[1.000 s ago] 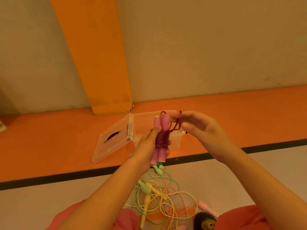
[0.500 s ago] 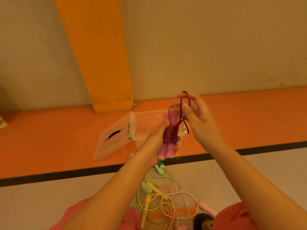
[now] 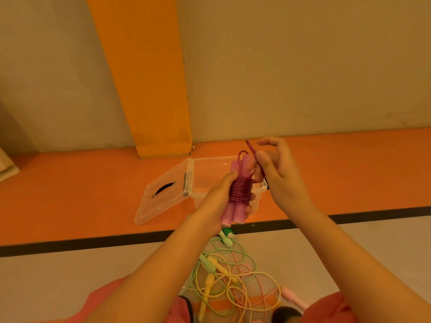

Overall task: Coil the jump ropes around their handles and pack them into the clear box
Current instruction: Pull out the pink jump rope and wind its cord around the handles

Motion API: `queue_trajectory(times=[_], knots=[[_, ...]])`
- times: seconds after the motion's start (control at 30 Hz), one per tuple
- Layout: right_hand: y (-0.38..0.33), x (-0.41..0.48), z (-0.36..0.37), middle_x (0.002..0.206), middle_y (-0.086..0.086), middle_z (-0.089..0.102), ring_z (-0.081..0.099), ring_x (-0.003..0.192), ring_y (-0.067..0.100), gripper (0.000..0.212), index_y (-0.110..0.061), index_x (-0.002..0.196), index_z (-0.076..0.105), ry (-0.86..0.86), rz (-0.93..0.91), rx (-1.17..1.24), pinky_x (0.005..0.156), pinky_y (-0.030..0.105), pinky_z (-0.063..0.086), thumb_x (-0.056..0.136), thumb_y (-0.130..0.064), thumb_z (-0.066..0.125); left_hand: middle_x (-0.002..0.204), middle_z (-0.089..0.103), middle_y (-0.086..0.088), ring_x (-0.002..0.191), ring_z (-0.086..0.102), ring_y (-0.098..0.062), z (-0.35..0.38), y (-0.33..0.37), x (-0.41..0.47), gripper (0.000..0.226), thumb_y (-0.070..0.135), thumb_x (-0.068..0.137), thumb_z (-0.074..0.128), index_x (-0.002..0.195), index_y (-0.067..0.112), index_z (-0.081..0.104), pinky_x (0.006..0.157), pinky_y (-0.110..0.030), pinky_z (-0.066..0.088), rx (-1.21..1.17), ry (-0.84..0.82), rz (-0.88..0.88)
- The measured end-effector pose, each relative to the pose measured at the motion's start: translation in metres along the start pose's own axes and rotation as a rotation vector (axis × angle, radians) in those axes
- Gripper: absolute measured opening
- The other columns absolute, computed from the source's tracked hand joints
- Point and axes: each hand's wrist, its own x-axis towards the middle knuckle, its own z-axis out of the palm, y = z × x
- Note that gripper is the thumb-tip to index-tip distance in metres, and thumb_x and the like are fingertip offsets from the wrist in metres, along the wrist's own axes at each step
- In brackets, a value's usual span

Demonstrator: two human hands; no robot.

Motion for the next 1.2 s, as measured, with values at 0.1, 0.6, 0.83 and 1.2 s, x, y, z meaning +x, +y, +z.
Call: queue_trajectory(times=[0.1,0.6,0.83,1.2], knots=[[0.002,-0.001,-0.002,0.067,-0.001,0.058,0.047,0.054,0.01,0.013,-0.034,0.101,0.053,0.007,-0.01,-0.059,0.055,0.025,0.04,0.092,-0.027,0.047,0.07,0.061,-0.01,0.041,0.052,-0.018,-0.001,0.006,-0.006,0.04,0.048,0.095,0.04,0.099,0.012,0.056,0.044,-0.019,0.043,-0.103,-0.041,-0.002],[0.005,-0.006,-0.005,0.075,0.005,0.059,0.052,0.056,0.006,0.023,-0.019,0.097,0.059,0.007,0.108,0.076,0.058,0.017,0.045,0.086,0.002,0.06,0.074,0.06,-0.008,0.042,0.05,-0.016,-0.011,0.017,-0.017,0.049,0.055,0.085,0.043,0.093,0.009,0.057,0.047,-0.024,0.044,-0.168,-0.17,0.049],[-0.002,-0.01,-0.003,0.071,0.009,0.058,0.052,0.053,0.003,0.018,-0.014,0.092,0.059,0.029,0.138,0.168,0.054,0.015,0.045,0.087,0.003,0.057,0.073,0.058,-0.009,0.042,0.048,-0.016,-0.015,0.021,-0.022,0.045,0.055,0.087,0.043,0.092,0.013,0.058,0.047,-0.023,0.041,-0.169,-0.184,-0.071],[-0.003,-0.015,0.002,0.069,0.003,0.062,0.051,0.05,0.005,0.017,-0.012,0.089,0.059,0.045,0.147,0.245,0.052,0.017,0.044,0.086,0.005,0.057,0.073,0.056,-0.007,0.041,0.045,-0.014,-0.013,0.023,-0.028,0.046,0.056,0.085,0.044,0.09,0.012,0.056,0.048,-0.023,0.039,-0.199,-0.233,-0.127]])
